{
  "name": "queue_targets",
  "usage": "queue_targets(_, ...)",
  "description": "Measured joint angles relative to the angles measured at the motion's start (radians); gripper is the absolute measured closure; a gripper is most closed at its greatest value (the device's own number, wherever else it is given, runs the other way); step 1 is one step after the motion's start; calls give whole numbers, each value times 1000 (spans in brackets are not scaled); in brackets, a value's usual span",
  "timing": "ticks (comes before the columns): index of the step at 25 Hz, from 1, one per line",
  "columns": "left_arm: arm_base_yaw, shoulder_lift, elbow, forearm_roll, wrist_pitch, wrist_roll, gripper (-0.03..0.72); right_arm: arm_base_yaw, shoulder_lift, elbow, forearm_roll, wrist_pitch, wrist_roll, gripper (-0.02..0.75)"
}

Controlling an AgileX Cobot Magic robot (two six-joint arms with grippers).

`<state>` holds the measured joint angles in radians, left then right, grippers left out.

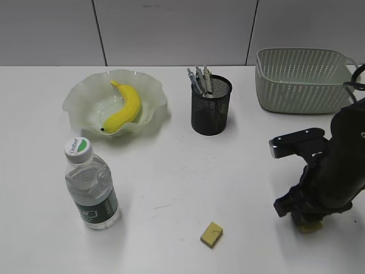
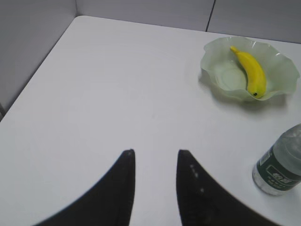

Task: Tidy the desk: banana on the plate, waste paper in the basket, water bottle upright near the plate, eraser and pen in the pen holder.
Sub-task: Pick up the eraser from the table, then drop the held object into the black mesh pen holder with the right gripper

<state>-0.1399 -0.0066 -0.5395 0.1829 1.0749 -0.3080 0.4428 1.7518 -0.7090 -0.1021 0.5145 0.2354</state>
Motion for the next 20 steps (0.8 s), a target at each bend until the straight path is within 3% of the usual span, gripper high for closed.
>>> queue_targets(6,0,0,0,0,0,0,459,0,-173,-24,7,-241,-3,449)
queue_targets(10,0,0,0,0,0,0,459,0,-183,-151,-14,-543,-10,449)
queue_targets(12,0,0,0,0,0,0,459,0,-124,-249,-35,-625,-11,449)
queue_targets(20,0,0,0,0,0,0,459,3,146,-512,-57,-572,-12,451)
